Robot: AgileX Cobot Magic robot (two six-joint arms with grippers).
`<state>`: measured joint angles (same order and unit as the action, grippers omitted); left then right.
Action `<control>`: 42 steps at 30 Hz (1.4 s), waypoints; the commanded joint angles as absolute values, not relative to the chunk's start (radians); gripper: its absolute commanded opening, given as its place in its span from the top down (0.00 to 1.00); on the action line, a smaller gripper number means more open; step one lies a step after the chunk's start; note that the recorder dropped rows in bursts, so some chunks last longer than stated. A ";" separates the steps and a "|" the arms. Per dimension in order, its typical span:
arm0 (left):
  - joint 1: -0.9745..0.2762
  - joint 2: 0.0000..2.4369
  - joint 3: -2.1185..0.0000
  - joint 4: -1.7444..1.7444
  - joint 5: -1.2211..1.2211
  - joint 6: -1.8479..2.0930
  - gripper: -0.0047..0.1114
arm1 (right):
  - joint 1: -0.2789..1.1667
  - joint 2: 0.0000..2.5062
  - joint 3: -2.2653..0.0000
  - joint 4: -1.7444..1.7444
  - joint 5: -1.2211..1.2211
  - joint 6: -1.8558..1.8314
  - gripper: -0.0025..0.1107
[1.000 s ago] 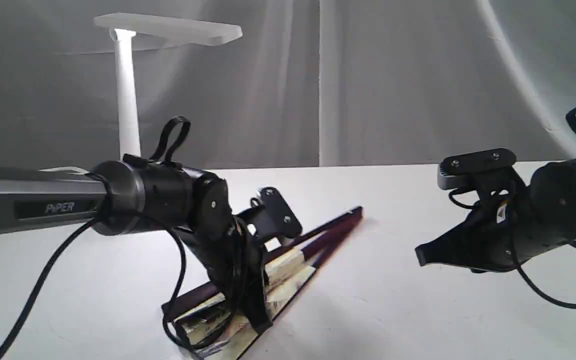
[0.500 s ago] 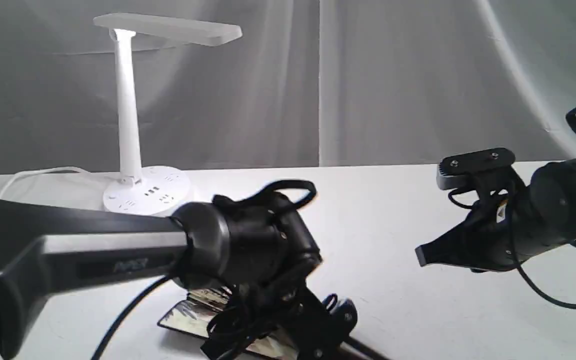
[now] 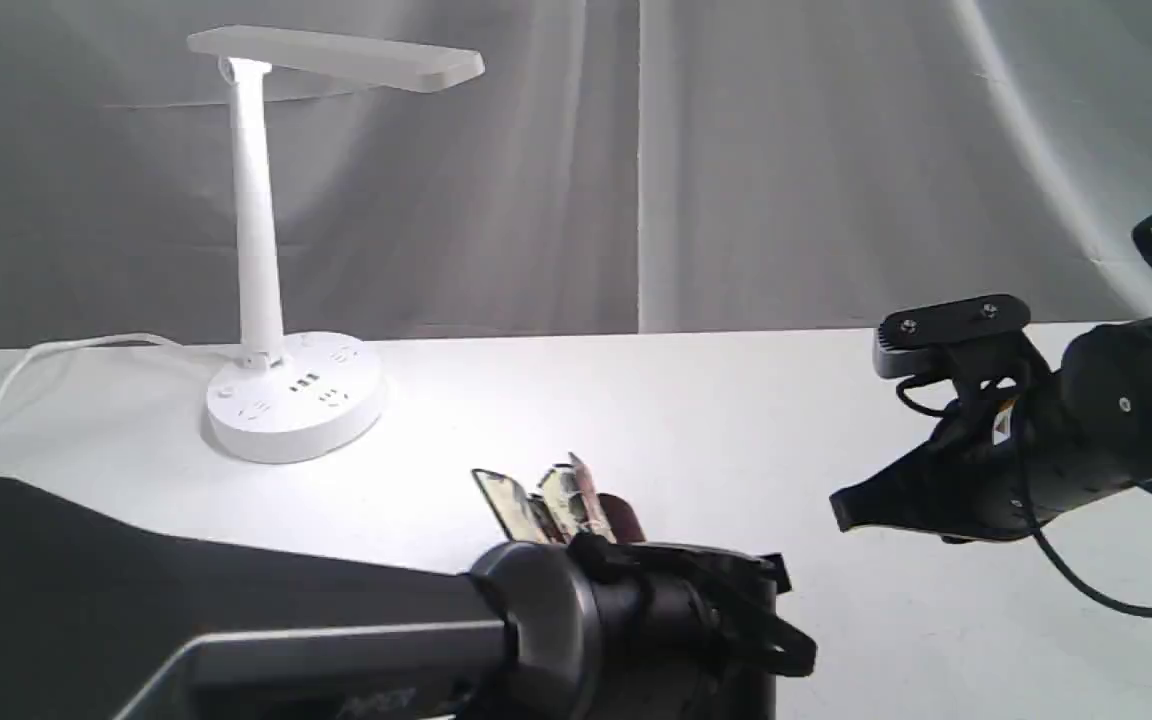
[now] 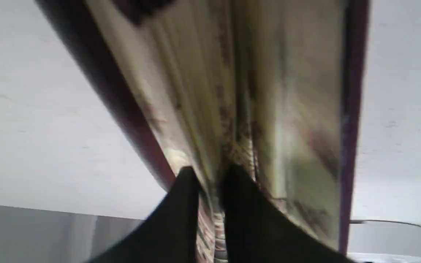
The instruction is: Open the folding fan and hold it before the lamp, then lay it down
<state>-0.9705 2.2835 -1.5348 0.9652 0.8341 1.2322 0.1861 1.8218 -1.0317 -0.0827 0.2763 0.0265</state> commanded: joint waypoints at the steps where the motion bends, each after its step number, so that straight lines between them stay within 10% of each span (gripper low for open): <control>1: -0.996 2.280 -1.528 0.988 0.766 1.242 0.96 | 0.191 1.812 -1.038 -0.079 0.259 0.019 0.98; 9: -0.999 2.280 -1.527 0.948 0.643 1.238 0.92 | 0.191 1.812 -1.038 -0.079 0.259 0.019 0.98; 28: -0.978 2.163 -1.527 1.031 0.820 0.710 0.29 | 0.191 1.812 -1.038 -0.073 0.245 0.006 0.98; 42: -0.598 1.769 -1.529 0.651 0.734 -0.422 0.32 | 0.191 1.812 -1.038 -0.040 0.252 0.009 0.98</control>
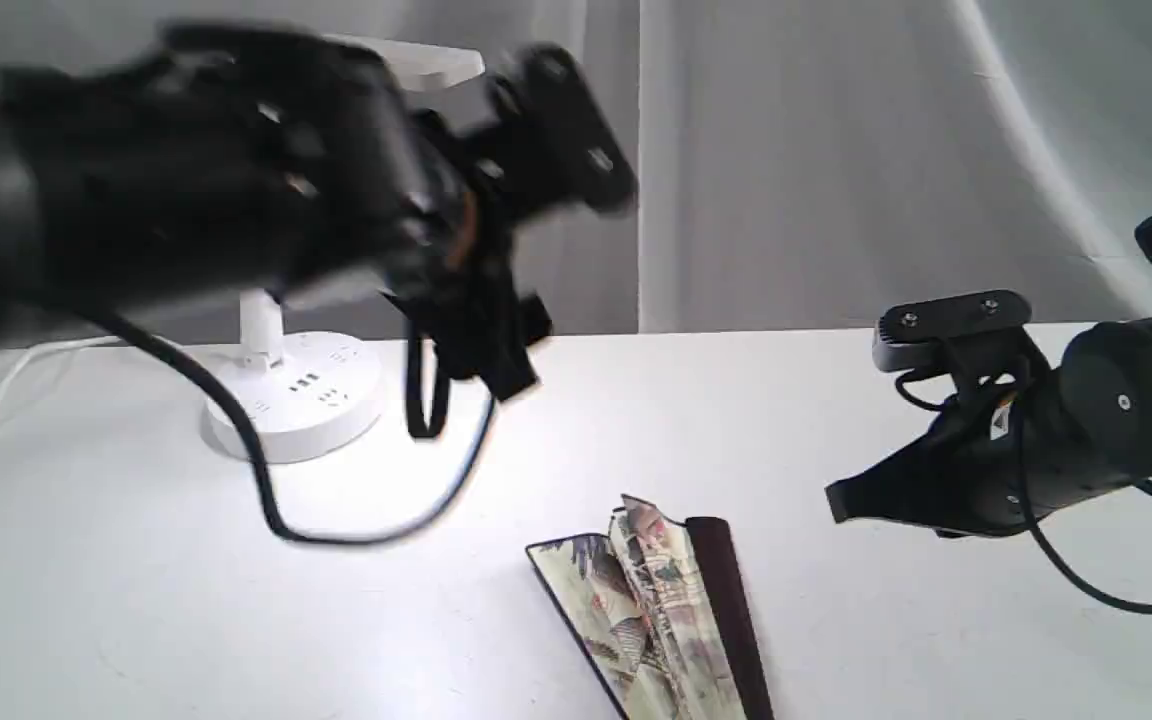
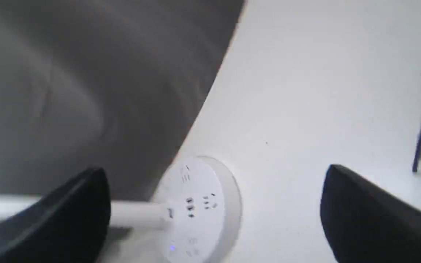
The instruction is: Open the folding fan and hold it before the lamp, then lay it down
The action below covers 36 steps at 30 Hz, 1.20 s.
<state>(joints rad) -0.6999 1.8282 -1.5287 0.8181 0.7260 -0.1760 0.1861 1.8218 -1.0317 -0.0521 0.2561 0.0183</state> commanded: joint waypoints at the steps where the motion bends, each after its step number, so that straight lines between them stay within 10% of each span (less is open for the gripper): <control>1: -0.547 1.756 -1.529 0.568 0.744 -0.466 0.33 | 0.191 1.812 -1.038 -0.035 0.254 0.009 0.98; 9: -0.209 1.781 -1.523 -0.017 0.873 -0.443 0.41 | 0.191 1.812 -1.038 0.112 0.330 0.007 0.98; 16: -0.125 1.852 -1.400 -0.372 0.876 -0.112 0.70 | 0.191 1.814 -1.038 0.393 0.377 -0.165 0.98; 36: -0.555 1.855 -1.167 -0.850 0.208 0.289 0.79 | 0.189 1.946 -1.038 1.038 0.449 -0.764 0.62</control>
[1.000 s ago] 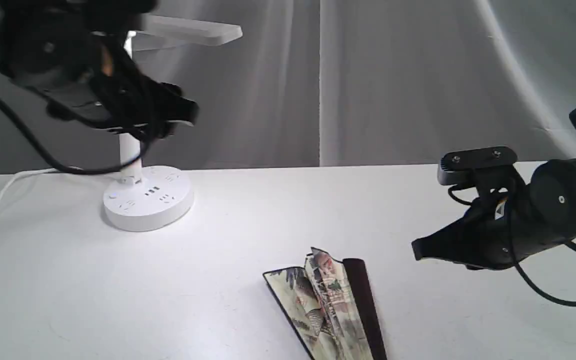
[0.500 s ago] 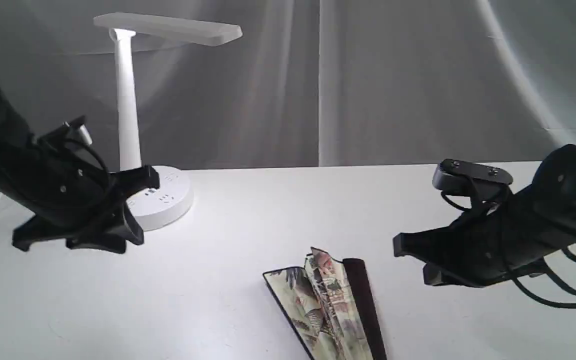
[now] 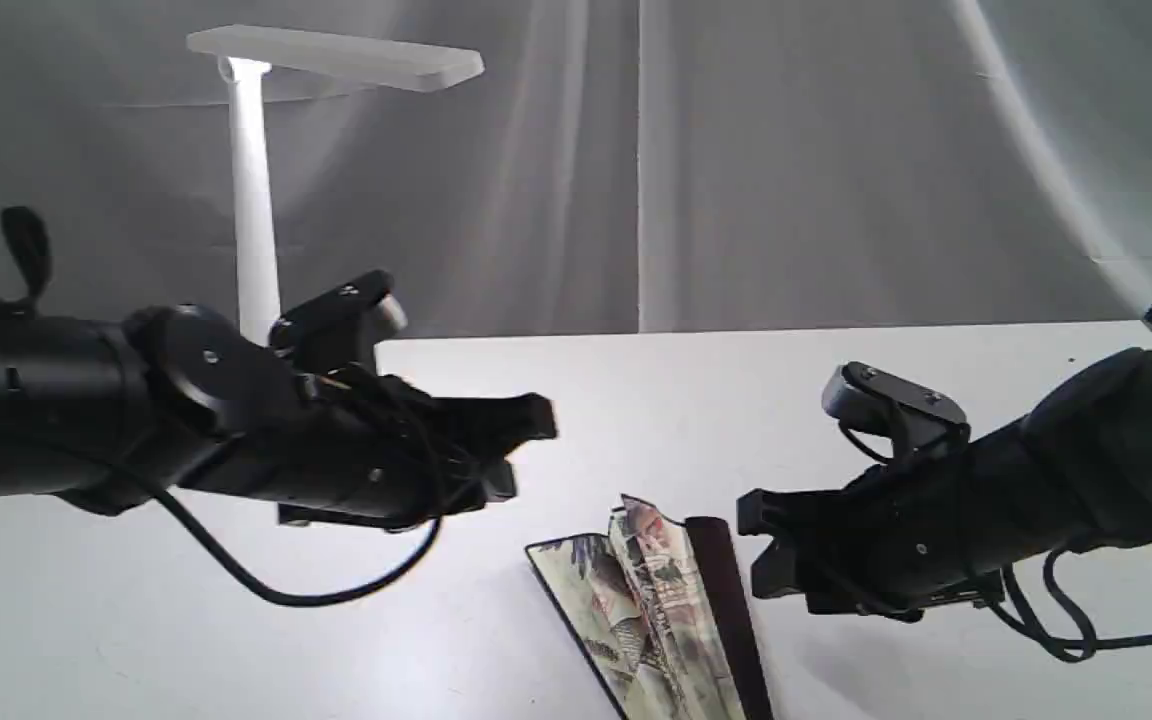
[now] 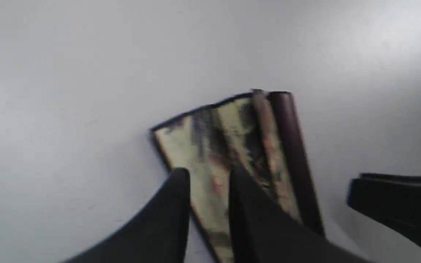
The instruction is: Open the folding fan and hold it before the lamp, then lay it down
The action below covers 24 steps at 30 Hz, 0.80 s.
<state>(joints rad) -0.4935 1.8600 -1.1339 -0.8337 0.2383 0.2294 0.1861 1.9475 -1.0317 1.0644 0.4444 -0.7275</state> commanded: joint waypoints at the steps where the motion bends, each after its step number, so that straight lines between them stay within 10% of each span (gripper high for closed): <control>1: -0.573 1.855 -1.178 -0.850 0.212 0.310 0.79 | 0.189 1.946 -1.038 1.016 0.445 -0.770 0.62; 24: -0.597 2.043 -1.309 -0.830 0.318 0.381 0.79 | 0.189 1.946 -1.038 0.953 0.404 -0.759 0.62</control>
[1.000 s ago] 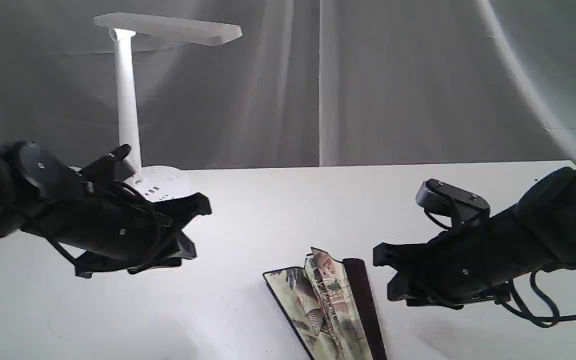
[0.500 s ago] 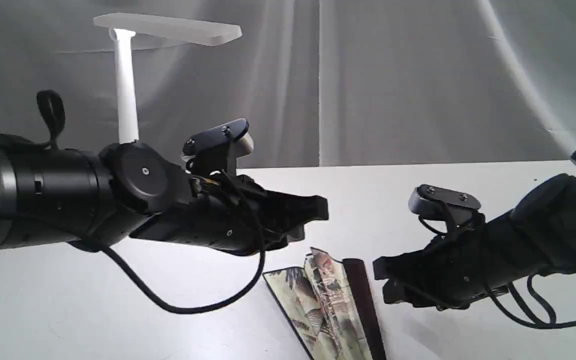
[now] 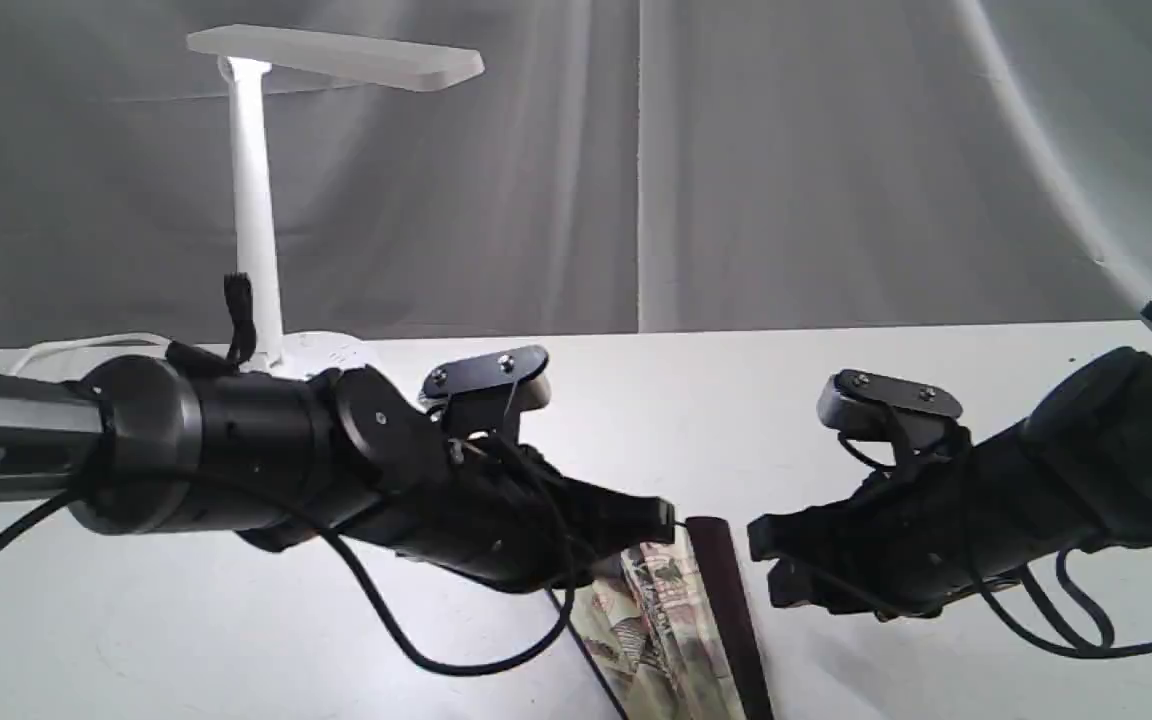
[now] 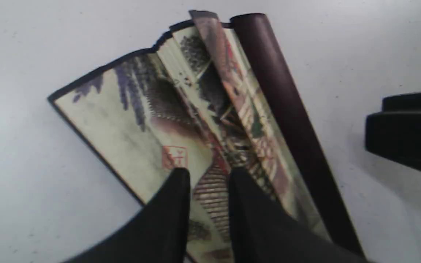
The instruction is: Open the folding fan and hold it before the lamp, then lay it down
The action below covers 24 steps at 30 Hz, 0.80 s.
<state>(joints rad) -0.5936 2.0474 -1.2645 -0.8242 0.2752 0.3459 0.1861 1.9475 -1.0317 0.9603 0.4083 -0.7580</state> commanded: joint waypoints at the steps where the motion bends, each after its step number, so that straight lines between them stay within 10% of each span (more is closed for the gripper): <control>1: -0.597 2.043 -1.322 -0.830 0.330 0.390 0.79 | 0.189 1.946 -1.038 0.953 0.404 -0.759 0.62; 24: -0.707 2.154 -1.401 -0.802 0.221 0.476 0.79 | 0.189 1.946 -1.038 0.953 0.407 -0.755 0.62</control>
